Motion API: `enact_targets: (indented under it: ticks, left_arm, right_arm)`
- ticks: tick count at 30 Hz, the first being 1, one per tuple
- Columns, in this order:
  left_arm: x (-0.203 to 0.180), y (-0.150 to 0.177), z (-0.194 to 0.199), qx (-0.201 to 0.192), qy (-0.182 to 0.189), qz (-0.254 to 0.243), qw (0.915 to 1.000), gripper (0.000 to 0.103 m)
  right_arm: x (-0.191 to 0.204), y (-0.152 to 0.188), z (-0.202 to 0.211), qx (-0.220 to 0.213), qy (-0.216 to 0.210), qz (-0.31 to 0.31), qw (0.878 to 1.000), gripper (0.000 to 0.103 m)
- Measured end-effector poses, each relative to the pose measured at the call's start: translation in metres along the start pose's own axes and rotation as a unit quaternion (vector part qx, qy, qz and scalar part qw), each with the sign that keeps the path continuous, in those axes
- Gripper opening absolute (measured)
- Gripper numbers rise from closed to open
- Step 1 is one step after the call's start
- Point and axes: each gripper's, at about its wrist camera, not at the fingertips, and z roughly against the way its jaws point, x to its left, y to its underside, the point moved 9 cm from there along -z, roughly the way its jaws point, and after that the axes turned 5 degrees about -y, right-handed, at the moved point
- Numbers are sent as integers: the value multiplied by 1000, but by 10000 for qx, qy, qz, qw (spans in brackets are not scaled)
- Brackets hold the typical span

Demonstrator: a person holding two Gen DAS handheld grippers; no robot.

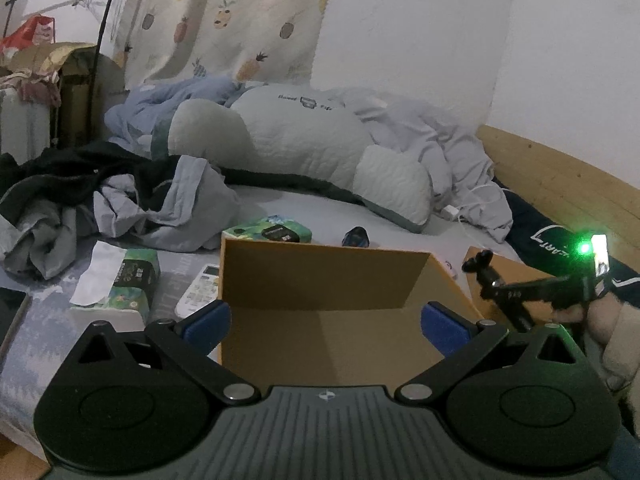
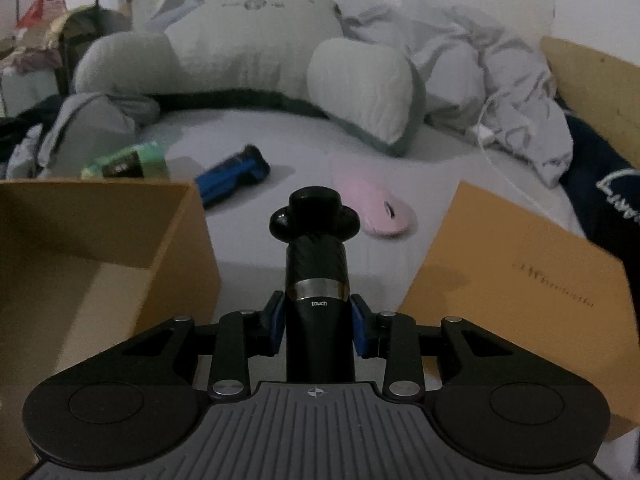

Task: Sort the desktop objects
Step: 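Lift the black flashlight with the right gripper and carry it over the box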

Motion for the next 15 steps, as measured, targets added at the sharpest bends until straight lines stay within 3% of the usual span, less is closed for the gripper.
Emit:
enact_targets:
  ticks: [7, 15]
  left_arm:
    - [2, -1, 2, 13, 21, 95, 10000, 103]
    - [7, -3, 7, -54, -33, 138, 9999, 103]
  right_arm:
    - [18, -35, 36, -249, -174, 13, 9995, 36]
    - [63, -59, 62, -395, -485, 297, 9976, 36]
